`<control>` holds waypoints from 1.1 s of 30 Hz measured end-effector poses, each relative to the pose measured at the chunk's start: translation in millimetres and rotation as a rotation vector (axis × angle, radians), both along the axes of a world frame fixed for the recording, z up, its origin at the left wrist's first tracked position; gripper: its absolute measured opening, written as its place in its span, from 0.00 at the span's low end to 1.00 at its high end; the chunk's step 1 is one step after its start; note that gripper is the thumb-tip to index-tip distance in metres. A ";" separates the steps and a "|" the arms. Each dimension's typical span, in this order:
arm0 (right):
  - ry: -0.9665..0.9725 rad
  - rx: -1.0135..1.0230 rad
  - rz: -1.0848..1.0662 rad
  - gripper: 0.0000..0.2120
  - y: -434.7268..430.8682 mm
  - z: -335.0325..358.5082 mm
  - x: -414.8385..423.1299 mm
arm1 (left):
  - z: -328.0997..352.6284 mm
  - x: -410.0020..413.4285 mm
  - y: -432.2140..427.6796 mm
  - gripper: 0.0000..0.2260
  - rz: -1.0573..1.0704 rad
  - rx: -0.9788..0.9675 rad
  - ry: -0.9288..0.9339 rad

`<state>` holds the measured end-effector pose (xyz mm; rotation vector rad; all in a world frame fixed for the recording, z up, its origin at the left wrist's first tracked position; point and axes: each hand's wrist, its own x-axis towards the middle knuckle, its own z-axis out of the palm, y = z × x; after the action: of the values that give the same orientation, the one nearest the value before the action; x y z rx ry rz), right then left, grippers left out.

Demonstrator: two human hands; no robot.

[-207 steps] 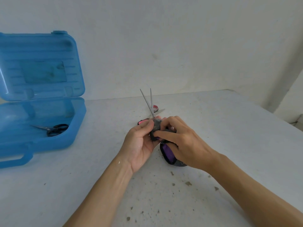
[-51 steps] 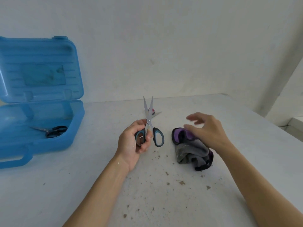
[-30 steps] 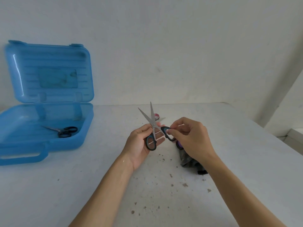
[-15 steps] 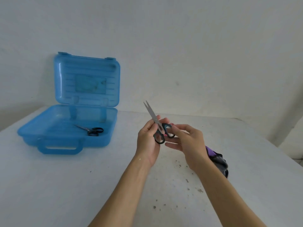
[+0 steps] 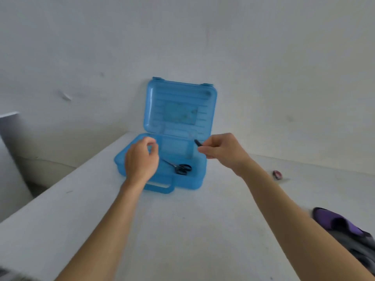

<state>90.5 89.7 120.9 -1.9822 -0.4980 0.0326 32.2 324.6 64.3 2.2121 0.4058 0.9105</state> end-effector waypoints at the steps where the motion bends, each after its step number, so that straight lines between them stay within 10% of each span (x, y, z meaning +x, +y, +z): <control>1: -0.083 -0.158 0.016 0.06 21.6 -0.6 10.1 | -6.4 0.3 22.8 0.12 0.068 0.132 0.090; 8: -0.252 -0.741 0.189 0.08 137.1 -57.4 45.8 | -54.2 8.1 69.3 0.26 -0.032 0.458 0.528; 24: -0.361 -0.532 0.099 0.07 73.6 -45.6 31.3 | -35.9 10.6 60.3 0.24 -0.050 0.392 0.712; 33: -0.200 -0.534 -0.385 0.01 -138.9 -53.4 54.6 | -7.7 48.2 -96.5 0.08 -0.357 0.433 0.142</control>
<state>145.1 -49.3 67.5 -2.5934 -0.2357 -0.3047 80.4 228.2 56.6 2.6369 -0.1419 0.6938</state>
